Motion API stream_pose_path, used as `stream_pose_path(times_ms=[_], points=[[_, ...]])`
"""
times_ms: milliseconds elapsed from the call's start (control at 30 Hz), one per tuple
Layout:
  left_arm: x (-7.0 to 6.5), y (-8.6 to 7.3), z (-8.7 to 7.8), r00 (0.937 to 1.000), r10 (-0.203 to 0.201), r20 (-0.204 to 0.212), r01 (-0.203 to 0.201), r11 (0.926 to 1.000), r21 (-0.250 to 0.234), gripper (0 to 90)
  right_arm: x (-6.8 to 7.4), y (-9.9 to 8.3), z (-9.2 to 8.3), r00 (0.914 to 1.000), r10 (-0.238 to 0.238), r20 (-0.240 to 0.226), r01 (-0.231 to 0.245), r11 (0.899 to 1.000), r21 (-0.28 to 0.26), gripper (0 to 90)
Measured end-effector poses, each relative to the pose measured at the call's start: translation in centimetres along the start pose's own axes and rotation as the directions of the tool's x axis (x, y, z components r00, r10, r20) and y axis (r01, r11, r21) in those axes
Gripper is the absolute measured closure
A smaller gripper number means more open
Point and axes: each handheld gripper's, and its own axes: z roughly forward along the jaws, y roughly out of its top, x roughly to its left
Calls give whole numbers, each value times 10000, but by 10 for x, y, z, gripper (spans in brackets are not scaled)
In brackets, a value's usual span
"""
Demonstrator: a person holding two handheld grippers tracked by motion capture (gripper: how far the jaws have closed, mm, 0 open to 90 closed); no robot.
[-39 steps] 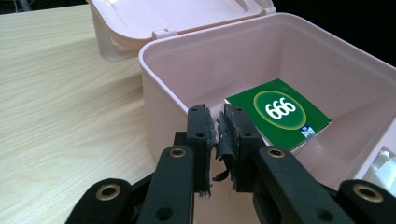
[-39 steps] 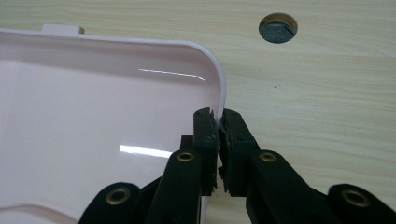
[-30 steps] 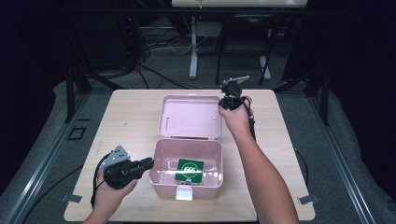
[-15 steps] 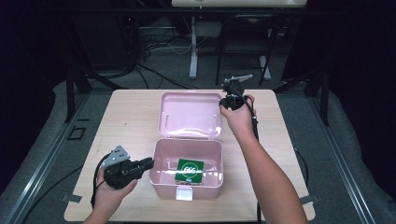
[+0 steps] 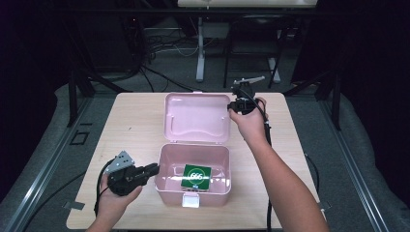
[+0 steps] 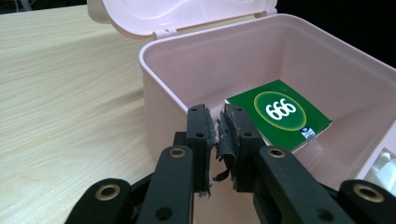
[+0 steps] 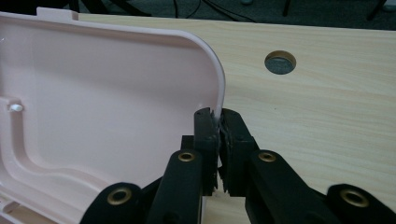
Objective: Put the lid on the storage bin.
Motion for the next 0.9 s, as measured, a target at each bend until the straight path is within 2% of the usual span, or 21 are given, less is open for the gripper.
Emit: stream_pose_path(times_ms=[900], points=[[-1, 0, 0, 10000, 30, -51, -30, 10000, 4, 806, 6, -12, -33, 9965, -705, -453, 665, 9941, -854, 870]])
